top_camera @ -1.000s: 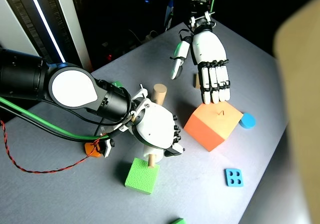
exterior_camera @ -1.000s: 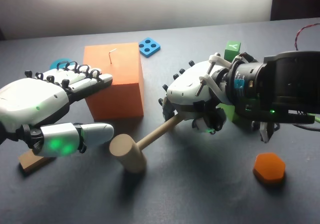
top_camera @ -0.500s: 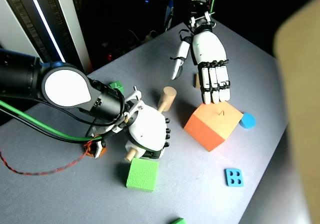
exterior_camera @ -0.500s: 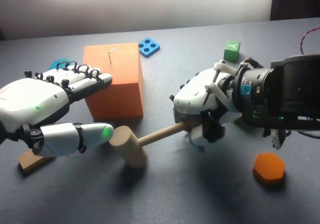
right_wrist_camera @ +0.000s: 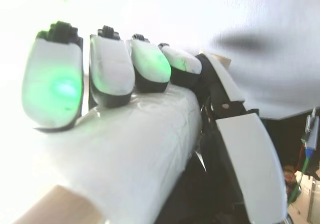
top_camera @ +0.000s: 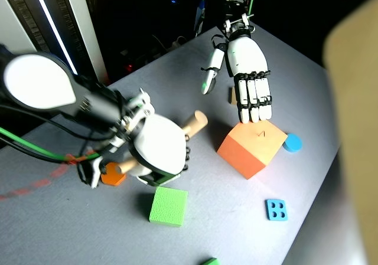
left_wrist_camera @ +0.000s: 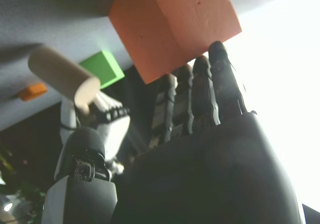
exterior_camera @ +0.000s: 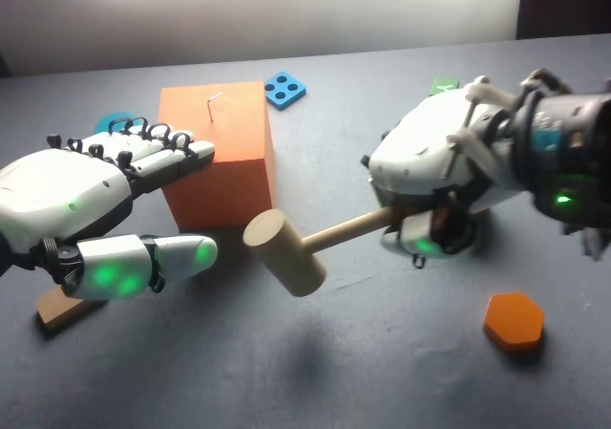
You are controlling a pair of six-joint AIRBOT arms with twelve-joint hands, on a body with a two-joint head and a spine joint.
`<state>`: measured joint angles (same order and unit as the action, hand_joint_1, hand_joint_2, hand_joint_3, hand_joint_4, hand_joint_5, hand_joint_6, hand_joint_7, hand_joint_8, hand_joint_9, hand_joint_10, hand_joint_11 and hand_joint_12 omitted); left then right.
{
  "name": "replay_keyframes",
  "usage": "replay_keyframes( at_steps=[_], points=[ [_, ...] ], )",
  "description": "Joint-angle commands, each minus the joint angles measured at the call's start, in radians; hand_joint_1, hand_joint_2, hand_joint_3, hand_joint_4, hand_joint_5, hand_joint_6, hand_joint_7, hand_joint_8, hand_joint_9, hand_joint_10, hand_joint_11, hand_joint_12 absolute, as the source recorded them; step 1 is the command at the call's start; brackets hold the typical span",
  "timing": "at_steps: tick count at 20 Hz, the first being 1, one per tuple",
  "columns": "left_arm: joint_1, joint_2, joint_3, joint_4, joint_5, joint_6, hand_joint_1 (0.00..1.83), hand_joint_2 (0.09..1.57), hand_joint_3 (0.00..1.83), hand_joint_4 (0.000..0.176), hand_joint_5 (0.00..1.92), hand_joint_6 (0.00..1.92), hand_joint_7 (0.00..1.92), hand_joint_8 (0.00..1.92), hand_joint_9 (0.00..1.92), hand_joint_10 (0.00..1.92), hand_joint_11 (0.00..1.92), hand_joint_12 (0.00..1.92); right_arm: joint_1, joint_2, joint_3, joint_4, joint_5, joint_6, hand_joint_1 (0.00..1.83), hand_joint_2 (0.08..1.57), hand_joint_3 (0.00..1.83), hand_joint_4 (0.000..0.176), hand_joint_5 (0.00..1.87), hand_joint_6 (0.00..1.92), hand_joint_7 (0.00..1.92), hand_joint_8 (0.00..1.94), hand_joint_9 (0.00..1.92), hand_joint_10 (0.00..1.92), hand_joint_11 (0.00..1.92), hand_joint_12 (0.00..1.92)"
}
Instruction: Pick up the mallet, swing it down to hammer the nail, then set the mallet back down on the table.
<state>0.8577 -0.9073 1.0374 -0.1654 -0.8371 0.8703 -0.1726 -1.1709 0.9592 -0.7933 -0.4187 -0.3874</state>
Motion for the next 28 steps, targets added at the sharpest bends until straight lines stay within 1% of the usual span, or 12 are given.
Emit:
replay_keyframes(
  at_steps=[1, 3, 4, 5, 6, 8, 12, 14, 16, 18, 23, 28],
  points=[
    [-0.006, 0.0, -0.002, 0.001, -0.068, 0.0, 0.0, 1.21, 0.0, 0.0, 0.18, 0.0, 0.14, 0.01, 0.12, 0.01, 0.1, 0.04, 0.013, 0.026, -0.015, -0.022, 0.027, -0.005, 0.24, 1.57, 0.06, 0.0, 1.08, 1.92, 1.34, 1.94, 1.45, 1.92, 1.54, 1.92],
    [-0.006, 0.0, -0.002, 0.001, -0.068, 0.0, 0.0, 1.21, 0.0, 0.0, 0.18, 0.0, 0.12, 0.0, 0.11, 0.0, 0.09, 0.03, 0.033, 0.082, -0.053, -0.022, 0.029, 0.007, 0.24, 1.57, 0.06, 0.0, 1.07, 1.92, 1.33, 1.94, 1.44, 1.92, 1.53, 1.92],
    [-0.006, 0.0, -0.002, 0.001, -0.068, 0.0, 0.0, 1.21, 0.0, 0.0, 0.18, 0.0, 0.12, 0.0, 0.11, 0.0, 0.09, 0.04, 0.048, 0.109, -0.064, -0.054, 0.027, 0.077, 0.23, 1.57, 0.05, 0.0, 1.06, 1.92, 1.33, 1.94, 1.43, 1.92, 1.53, 1.92],
    [-0.006, 0.0, -0.002, 0.001, -0.068, 0.0, 0.0, 1.21, 0.0, 0.0, 0.17, 0.0, 0.11, 0.0, 0.1, 0.0, 0.08, 0.03, 0.057, 0.129, -0.073, -0.137, 0.021, 0.162, 0.22, 1.57, 0.05, 0.0, 1.08, 1.92, 1.34, 1.94, 1.44, 1.92, 1.54, 1.92],
    [-0.006, 0.0, -0.002, 0.001, -0.068, 0.0, 0.0, 1.21, 0.0, 0.0, 0.18, 0.0, 0.12, 0.01, 0.1, 0.0, 0.09, 0.03, 0.067, 0.143, -0.08, -0.23, 0.016, 0.243, 0.21, 1.57, 0.05, 0.0, 1.1, 1.92, 1.36, 1.94, 1.46, 1.92, 1.57, 1.92],
    [-0.006, 0.0, -0.002, 0.001, -0.068, 0.0, 0.0, 1.21, 0.0, 0.0, 0.18, 0.01, 0.13, 0.01, 0.12, 0.01, 0.1, 0.04, 0.084, 0.173, -0.09, -0.539, 0.012, 0.564, 0.22, 1.57, 0.06, 0.0, 1.11, 1.92, 1.37, 1.94, 1.47, 1.92, 1.58, 1.92],
    [-0.006, 0.0, -0.001, 0.001, -0.068, 0.0, 0.0, 1.21, 0.0, 0.0, 0.2, 0.01, 0.17, 0.01, 0.15, 0.01, 0.11, 0.04, 0.089, 0.159, -0.093, -0.934, -0.068, 0.921, 0.2, 1.57, 0.07, 0.0, 1.12, 1.92, 1.37, 1.94, 1.46, 1.92, 1.56, 1.92],
    [-0.006, 0.0, 0.0, 0.001, -0.068, 0.0, 0.0, 1.21, 0.0, 0.0, 0.19, 0.0, 0.16, 0.01, 0.14, 0.01, 0.1, 0.04, 0.072, 0.128, -0.092, -1.139, -0.129, 1.062, 0.23, 1.57, 0.06, 0.0, 1.11, 1.92, 1.37, 1.94, 1.47, 1.92, 1.56, 1.92],
    [-0.006, -0.001, 0.0, 0.001, -0.068, 0.0, 0.0, 1.21, 0.0, 0.0, 0.21, 0.01, 0.18, 0.01, 0.16, 0.01, 0.12, 0.04, 0.05, 0.086, -0.085, -1.258, -0.182, 1.099, 0.23, 1.57, 0.05, 0.0, 1.11, 1.92, 1.38, 1.94, 1.47, 1.92, 1.57, 1.92],
    [-0.005, 0.0, 0.0, 0.001, -0.068, 0.0, 0.0, 1.21, 0.0, 0.0, 0.19, 0.0, 0.16, 0.0, 0.14, 0.0, 0.09, 0.03, 0.032, 0.017, -0.048, -1.309, -0.224, 1.1, 0.27, 1.57, 0.04, 0.0, 1.12, 1.92, 1.37, 1.94, 1.47, 1.92, 1.57, 1.92],
    [-0.004, 0.0, 0.001, 0.001, -0.068, 0.0, 0.0, 1.21, 0.0, 0.0, 0.21, 0.01, 0.18, 0.01, 0.15, 0.01, 0.11, 0.04, 0.048, -0.117, 0.073, -1.312, -0.269, 1.138, 0.24, 1.57, 0.03, 0.0, 1.12, 1.92, 1.37, 1.94, 1.47, 1.92, 1.57, 1.92],
    [-0.005, 0.0, 0.001, 0.001, -0.068, 0.0, 0.0, 1.21, 0.0, 0.0, 0.21, 0.0, 0.19, 0.01, 0.16, 0.01, 0.11, 0.04, 0.055, -0.176, 0.132, -1.312, -0.28, 1.151, 0.24, 1.57, 0.04, 0.0, 1.13, 1.92, 1.37, 1.94, 1.46, 1.92, 1.56, 1.92]
  ],
)
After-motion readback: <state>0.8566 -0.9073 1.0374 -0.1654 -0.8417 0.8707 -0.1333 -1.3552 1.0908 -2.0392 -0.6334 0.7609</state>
